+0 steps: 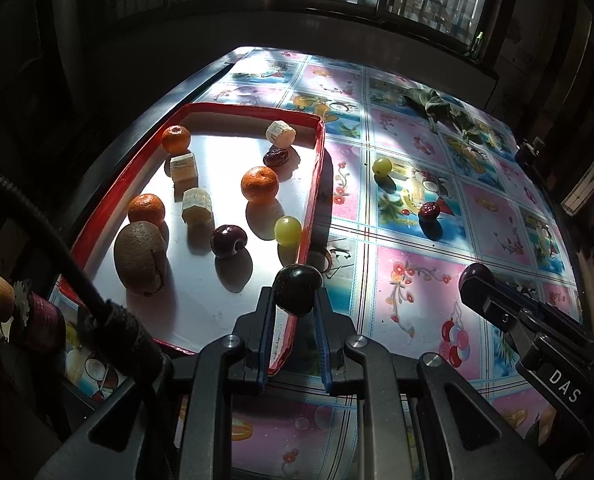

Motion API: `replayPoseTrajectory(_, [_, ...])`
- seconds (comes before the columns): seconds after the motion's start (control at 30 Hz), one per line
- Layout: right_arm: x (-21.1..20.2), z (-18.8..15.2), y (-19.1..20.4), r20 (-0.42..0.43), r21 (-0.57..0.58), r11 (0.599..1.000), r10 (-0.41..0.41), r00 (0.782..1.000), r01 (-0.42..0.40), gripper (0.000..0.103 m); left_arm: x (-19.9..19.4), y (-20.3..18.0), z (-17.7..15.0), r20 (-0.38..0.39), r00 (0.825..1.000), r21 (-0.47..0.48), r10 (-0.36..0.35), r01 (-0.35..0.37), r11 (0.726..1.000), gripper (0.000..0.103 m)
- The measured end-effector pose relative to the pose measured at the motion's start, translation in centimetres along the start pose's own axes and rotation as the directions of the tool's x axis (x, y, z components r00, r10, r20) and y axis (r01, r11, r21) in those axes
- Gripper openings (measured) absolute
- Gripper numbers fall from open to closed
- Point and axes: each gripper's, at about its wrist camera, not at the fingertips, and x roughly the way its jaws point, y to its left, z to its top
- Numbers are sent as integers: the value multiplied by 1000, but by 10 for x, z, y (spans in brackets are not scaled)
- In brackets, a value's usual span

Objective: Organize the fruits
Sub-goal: 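Lift and carry both dark plums over the tray with both tools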

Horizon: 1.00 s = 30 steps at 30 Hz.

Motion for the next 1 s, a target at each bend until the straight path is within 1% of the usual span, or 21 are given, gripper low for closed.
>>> replayPoseTrajectory(0.23, [6, 0, 4, -13, -8, 1000, 6, 1000, -6, 29, -1, 22, -3, -1, 1000, -29, 2, -2, 1000, 18])
replayPoseTrajectory(0.4, [11, 1, 10, -22, -19, 1000, 14, 1000, -15, 29, 0, 48, -6, -15, 1000, -75, -2, 1, 997, 18])
replayPoseTrajectory(0.53, [18, 4, 21, -32, -35, 999, 28, 999, -30, 29, 2, 64, -6, -30, 999, -110, -20, 16, 994, 18])
replayPoseTrajectory(0.73, [38, 13, 50, -59, -83, 994, 68, 996, -73, 29, 3, 74, -6, -35, 999, -118, -28, 24, 993, 18])
replayPoseTrajectory(0.8, [46, 16, 64, -71, -107, 990, 90, 993, -97, 29, 4, 77, -6, -42, 998, -122, -43, 38, 992, 18])
replayPoseTrajectory(0.9, [64, 20, 84, -99, -143, 983, 100, 990, -114, 29, 8, 79, -5, -52, 997, -122, -60, 53, 991, 18])
replayPoseTrajectory(1.0, [85, 22, 99, -144, -160, 977, 115, 983, -138, 29, 11, 81, -5, -68, 995, -119, -70, 62, 991, 18])
